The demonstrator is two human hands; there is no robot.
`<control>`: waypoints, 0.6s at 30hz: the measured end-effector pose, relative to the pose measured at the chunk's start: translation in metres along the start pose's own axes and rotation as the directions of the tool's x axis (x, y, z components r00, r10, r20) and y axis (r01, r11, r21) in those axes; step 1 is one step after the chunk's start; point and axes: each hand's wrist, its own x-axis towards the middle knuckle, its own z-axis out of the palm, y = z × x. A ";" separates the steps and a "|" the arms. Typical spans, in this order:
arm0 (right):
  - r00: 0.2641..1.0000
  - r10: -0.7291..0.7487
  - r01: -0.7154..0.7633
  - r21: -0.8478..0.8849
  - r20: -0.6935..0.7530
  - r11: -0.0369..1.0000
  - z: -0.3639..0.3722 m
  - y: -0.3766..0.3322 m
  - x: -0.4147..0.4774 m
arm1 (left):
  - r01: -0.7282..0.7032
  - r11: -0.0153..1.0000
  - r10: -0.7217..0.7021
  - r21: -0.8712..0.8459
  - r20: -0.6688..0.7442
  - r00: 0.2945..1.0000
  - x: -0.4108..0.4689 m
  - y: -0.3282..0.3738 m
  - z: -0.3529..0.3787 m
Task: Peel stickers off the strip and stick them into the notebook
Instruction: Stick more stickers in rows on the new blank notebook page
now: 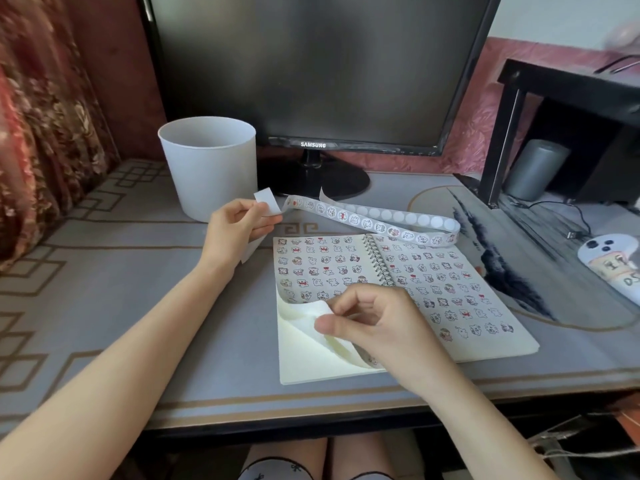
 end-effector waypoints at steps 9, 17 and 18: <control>0.957 -0.097 0.096 -0.018 -0.274 0.995 -0.010 -0.001 -0.001 | 0.003 1.000 -0.003 -0.004 0.012 1.000 -0.004 0.003 0.004; 0.885 -0.107 0.069 -0.100 -0.453 0.993 -0.056 -0.009 -0.010 | -0.080 0.996 0.076 -0.045 -0.073 0.994 -0.007 0.019 0.012; 0.867 -0.115 0.065 -0.118 -0.484 0.991 -0.061 -0.010 -0.011 | -0.099 0.994 0.094 -0.049 -0.090 0.991 -0.006 0.024 0.013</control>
